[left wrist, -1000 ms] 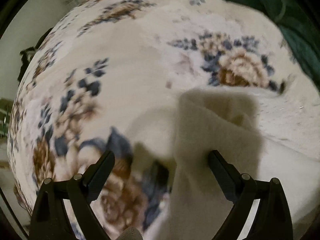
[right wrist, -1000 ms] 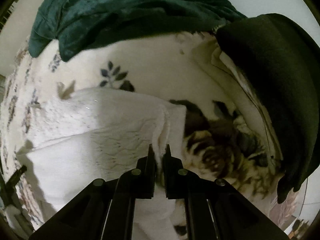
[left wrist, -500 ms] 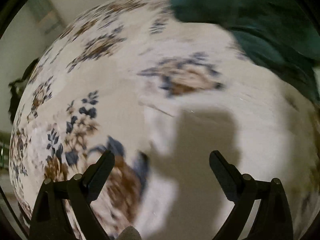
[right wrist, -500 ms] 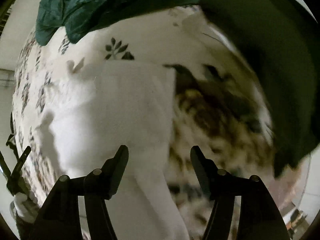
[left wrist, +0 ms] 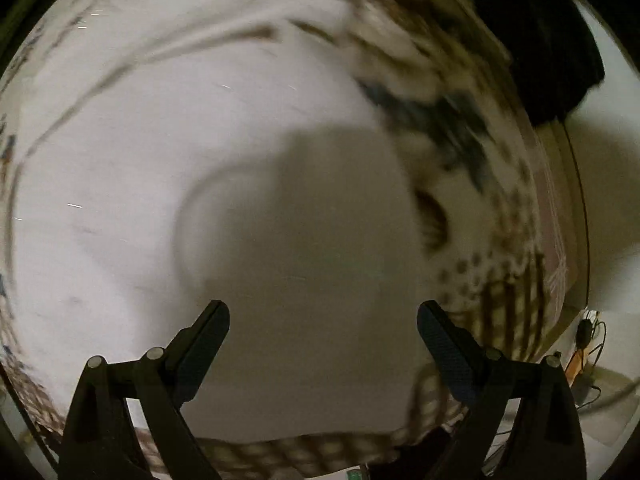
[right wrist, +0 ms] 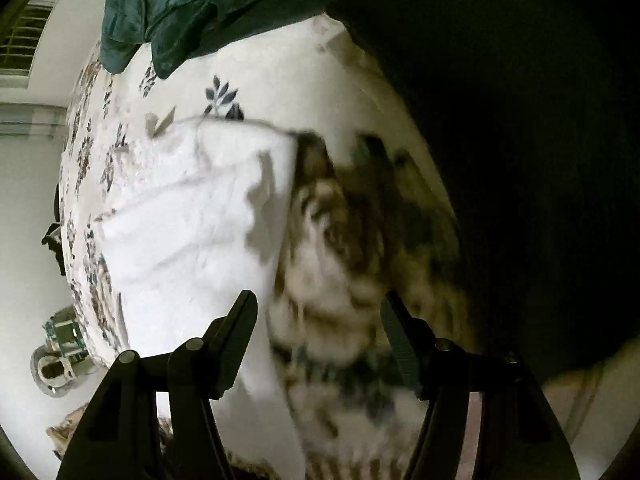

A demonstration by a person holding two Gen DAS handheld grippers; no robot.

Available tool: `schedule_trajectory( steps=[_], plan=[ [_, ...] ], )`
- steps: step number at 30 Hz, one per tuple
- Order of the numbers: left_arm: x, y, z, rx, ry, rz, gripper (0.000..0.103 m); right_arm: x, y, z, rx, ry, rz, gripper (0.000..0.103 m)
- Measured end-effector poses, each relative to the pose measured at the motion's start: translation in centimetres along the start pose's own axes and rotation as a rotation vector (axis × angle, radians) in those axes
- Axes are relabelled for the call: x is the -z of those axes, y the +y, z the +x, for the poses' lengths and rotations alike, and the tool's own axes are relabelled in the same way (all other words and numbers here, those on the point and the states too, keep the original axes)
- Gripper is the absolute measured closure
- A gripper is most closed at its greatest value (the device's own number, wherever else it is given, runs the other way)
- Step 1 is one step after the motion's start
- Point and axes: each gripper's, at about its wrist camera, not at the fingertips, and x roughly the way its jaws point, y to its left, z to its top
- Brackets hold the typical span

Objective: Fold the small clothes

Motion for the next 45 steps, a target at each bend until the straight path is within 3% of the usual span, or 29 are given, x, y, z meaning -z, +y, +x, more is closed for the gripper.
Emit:
schedule_trajectory(
  steps=[4, 5, 6, 7, 9, 10, 11, 12, 16, 22, 27, 31, 35, 39, 45],
  plan=[
    [-0.3, -2.8, 2.9, -0.069, 0.014, 0.026, 0.008, -4.7, 0.1, 4.0, -0.070, -0.005, 0.018, 0.037],
    [-0.4, -3.0, 3.3, -0.078, 0.011, 0.022, 0.019, -5.8, 0.0, 5.1, -0.083, 0.005, 0.032, 0.037],
    [-0.6, -2.9, 3.6, -0.100, 0.005, 0.019, 0.043, -6.5, -0.1, 6.0, -0.083, 0.015, 0.040, 0.037],
    [-0.7, -2.8, 3.7, -0.120, 0.000, 0.019, 0.052, -7.3, -0.2, 7.1, -0.078, 0.029, 0.049, 0.037],
    [-0.9, -2.0, 3.6, -0.137, -0.024, -0.008, 0.087, -8.2, -0.5, 8.7, -0.084, 0.048, 0.071, 0.043],
    [-0.9, -1.4, 3.3, -0.129, -0.042, -0.029, 0.090, -8.4, -0.5, 9.0, -0.093, 0.041, 0.077, 0.048],
    [-0.9, -0.8, 2.8, -0.105, -0.060, -0.052, 0.093, -8.7, -0.3, 9.1, -0.117, 0.029, 0.072, 0.069],
    [-0.8, -0.2, 2.3, -0.091, -0.072, -0.068, 0.095, -8.8, -0.1, 9.1, -0.153, 0.029, 0.073, 0.091],
    [-0.2, 1.5, -0.2, -0.044, -0.124, -0.104, 0.096, -8.9, 0.9, 7.9, -0.209, 0.001, 0.084, 0.093],
    [1.7, 6.4, -6.4, 0.052, -0.205, -0.230, 0.096, -8.5, 5.8, 3.2, -0.174, -0.053, -0.014, 0.094],
    [4.3, 13.0, -10.6, 0.115, -0.263, -0.387, 0.096, -7.5, 13.5, 0.1, -0.100, -0.073, -0.108, 0.095],
    [6.3, 18.7, -11.0, 0.145, -0.285, -0.515, 0.096, -6.9, 22.0, -0.1, -0.045, -0.086, -0.206, 0.095],
    [8.9, 25.5, -10.9, 0.167, -0.284, -0.641, 0.101, -6.4, 32.2, 2.5, 0.038, -0.082, -0.289, 0.095],
    [11.8, 31.5, -9.8, 0.208, -0.266, -0.727, 0.101, -5.7, 42.5, 8.8, 0.150, -0.039, -0.365, 0.096],
    [14.3, 36.9, -7.1, 0.264, -0.248, -0.819, 0.101, -4.4, 52.5, 18.4, 0.299, 0.004, -0.467, 0.096]
  ],
)
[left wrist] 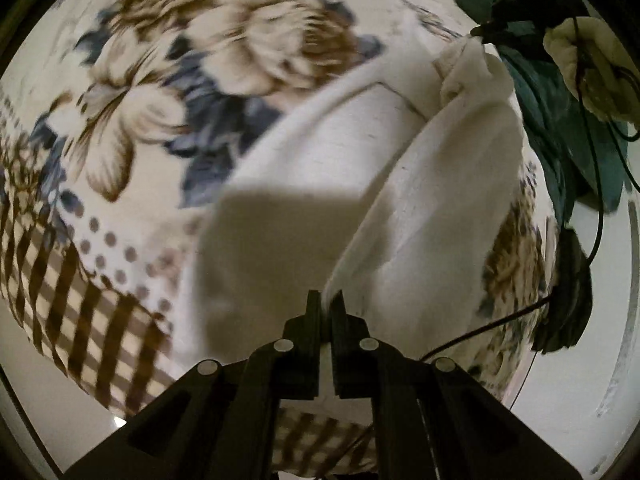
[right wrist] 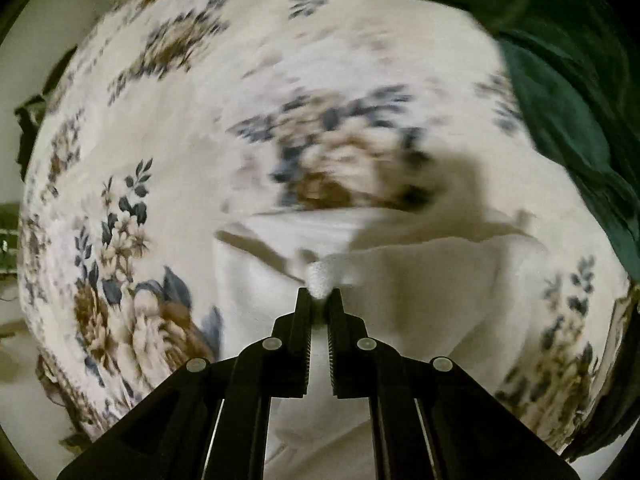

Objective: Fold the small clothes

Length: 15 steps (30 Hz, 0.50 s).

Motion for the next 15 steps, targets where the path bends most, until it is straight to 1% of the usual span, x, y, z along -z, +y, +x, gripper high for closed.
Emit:
schedule_trajectory(
  steps=[3, 5, 7, 10, 12, 13, 14, 15],
  plan=[
    [-0.9, 2.1, 0.1, 0.017, 0.000, -0.049, 0.101, -1.0, 3.9, 2.4, 0.054, 0.023, -0.031, 0.096],
    [-1.3, 3.2, -0.2, 0.026, 0.001, -0.070, 0.101, -1.4, 5.9, 3.6, 0.083, 0.033, -0.037, 0.096],
    [-1.5, 4.1, -0.5, 0.025, -0.002, -0.085, 0.101, -1.7, 7.7, 4.3, 0.084, 0.045, -0.041, 0.096],
    [-2.0, 5.2, -0.3, 0.019, 0.010, -0.096, 0.101, -2.0, 10.0, 5.2, 0.114, 0.045, -0.075, 0.096],
    [-2.4, 5.9, 0.1, 0.003, 0.021, -0.094, 0.101, -2.3, 10.8, 6.0, 0.116, 0.058, -0.068, 0.096],
    [-2.6, 6.3, 0.3, 0.004, 0.034, -0.095, 0.100, -2.5, 11.0, 6.7, 0.107, 0.089, -0.065, 0.096],
    [-2.7, 6.8, 0.5, 0.011, 0.058, -0.105, 0.096, -2.6, 10.8, 7.4, 0.067, 0.137, -0.053, 0.094],
    [-2.9, 7.6, 0.3, 0.015, 0.082, -0.126, 0.096, -2.7, 10.5, 7.6, 0.028, 0.160, -0.041, 0.091]
  ],
)
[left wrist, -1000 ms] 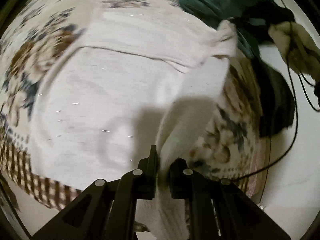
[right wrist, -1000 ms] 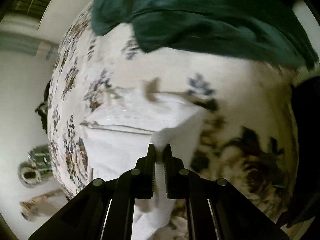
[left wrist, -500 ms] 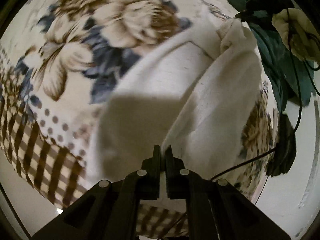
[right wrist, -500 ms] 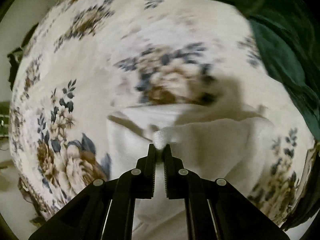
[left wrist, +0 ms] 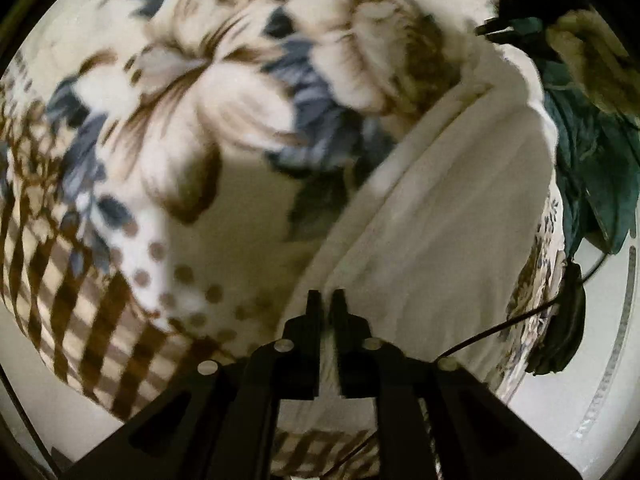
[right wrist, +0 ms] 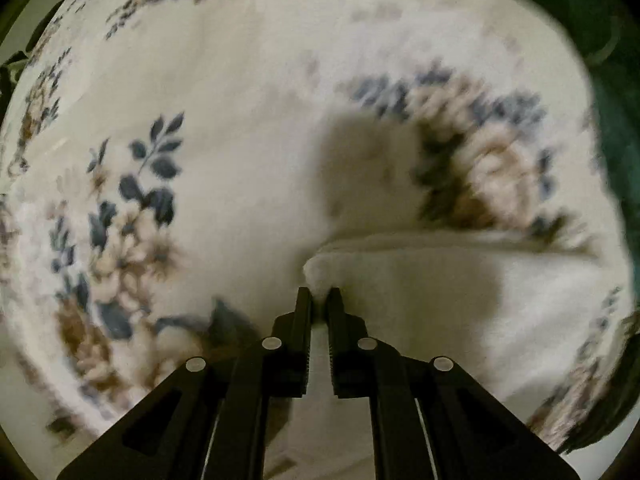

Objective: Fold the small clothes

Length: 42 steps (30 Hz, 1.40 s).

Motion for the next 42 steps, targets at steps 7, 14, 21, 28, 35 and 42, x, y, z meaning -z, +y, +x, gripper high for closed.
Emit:
schedule_trajectory(
  steps=[7, 14, 21, 28, 35, 42],
  plan=[
    [-5.6, 0.8, -4.7, 0.012, -0.038, -0.031, 0.044, 5.7, -9.1, -7.8, -0.312, -0.072, 0.111, 0.039],
    [-19.0, -12.4, -1.7, 0.105, -0.140, 0.225, 0.043, 12.4, -22.0, -9.6, -0.171, -0.235, 0.283, 0.039],
    [-27.5, -21.8, 8.1, 0.080, -0.024, 0.366, 0.072, 12.0, -30.1, -3.4, -0.305, -0.269, 0.462, 0.039],
    [-29.2, -27.1, 7.4, 0.061, -0.097, 0.518, 0.096, 11.4, -30.9, -0.8, -0.332, -0.364, 0.488, 0.096],
    [-29.1, -27.5, 6.8, 0.001, -0.028, 0.568, 0.074, 12.0, -32.6, 0.7, -0.411, -0.226, 0.512, 0.072],
    [-19.5, -18.0, -1.8, 0.050, -0.019, 0.508, 0.047, 22.6, -30.3, -3.1, -0.447, -0.159, 0.427, 0.052]
  ],
)
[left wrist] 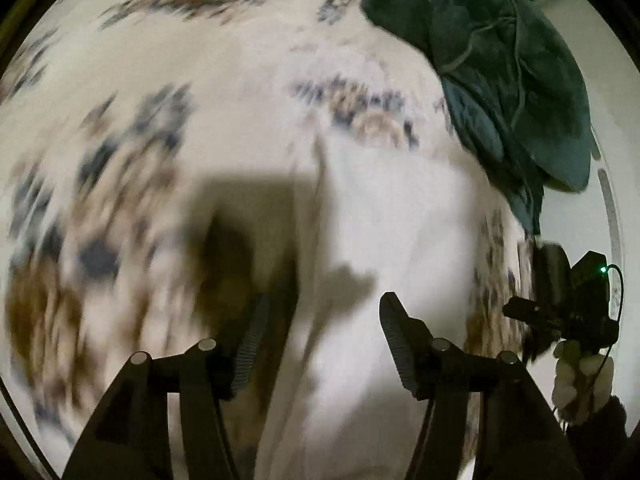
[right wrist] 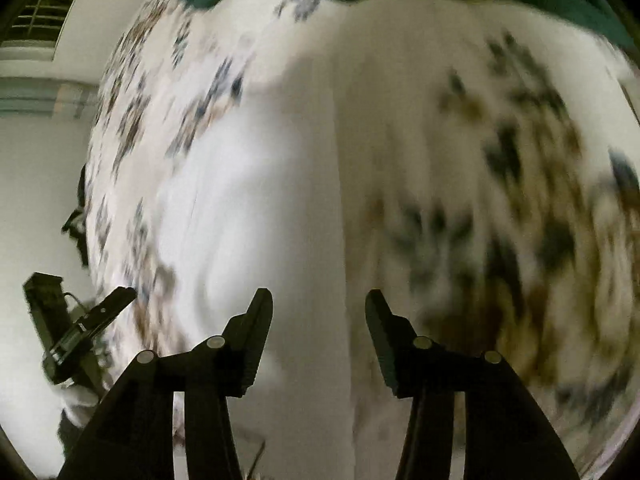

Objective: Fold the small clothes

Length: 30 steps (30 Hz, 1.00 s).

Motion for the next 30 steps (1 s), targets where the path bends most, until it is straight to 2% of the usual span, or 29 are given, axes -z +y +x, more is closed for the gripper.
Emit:
schedule_trajectory(
  steps=[3, 6, 8, 11, 12, 13, 14, 15, 16, 17, 21, 24, 27, 30],
  plan=[
    [6.6, 1.7, -0.5, -0.042, 0.085, -0.046, 0.047, 6.9, -1.5, -1.0, 0.000, 0.061, 0.046, 0.052],
    [12.7, 3.1, 1.1, -0.052, 0.193, -0.111, 0.047, 13.9, -3.4, -0.1, 0.005, 0.122, 0.141, 0.052],
    [15.9, 3.4, 2.4, -0.074, 0.240, -0.116, 0.047, 18.5, -4.2, 2.2, -0.009, 0.183, 0.199, 0.052],
    [19.9, 2.8, 4.9, -0.101, 0.292, -0.091, 0.049, 23.4, -4.4, 6.1, 0.005, 0.236, 0.237, 0.052],
    [20.6, 2.5, 5.4, -0.102, 0.289, -0.084, 0.054, 24.3, -4.5, 7.2, 0.007, 0.248, 0.249, 0.052],
    [21.2, 2.2, 5.7, -0.101, 0.276, -0.083, 0.068, 25.2, -4.9, 8.2, 0.010, 0.254, 0.263, 0.052],
    [21.7, 1.9, 6.0, -0.109, 0.263, -0.085, 0.097, 26.0, -5.0, 9.1, 0.011, 0.251, 0.277, 0.052],
    [22.0, 1.5, 6.0, -0.116, 0.245, -0.086, 0.097, 26.8, -5.1, 9.9, 0.017, 0.240, 0.288, 0.056],
    [22.0, 1.0, 5.6, -0.118, 0.217, -0.090, 0.097, 27.3, -5.1, 10.3, 0.024, 0.218, 0.293, 0.065],
    [22.1, 0.7, 5.2, -0.117, 0.192, -0.097, 0.098, 27.6, -5.0, 10.6, 0.031, 0.199, 0.291, 0.097],
    [22.5, 0.2, 2.4, -0.121, 0.109, -0.117, 0.099, 28.9, -3.5, 10.0, 0.071, 0.125, 0.265, 0.098],
    [22.7, 0.1, 0.5, -0.110, 0.079, -0.119, 0.099, 29.7, -1.6, 8.3, 0.101, 0.085, 0.209, 0.099],
    [23.1, -0.4, -0.6, -0.114, 0.068, -0.106, 0.099, 30.9, -0.5, 7.3, 0.129, 0.100, 0.172, 0.100],
    [23.8, -0.9, -0.1, -0.141, 0.076, -0.073, 0.099, 32.5, -0.1, 7.1, 0.170, 0.115, 0.132, 0.100]
  ],
)
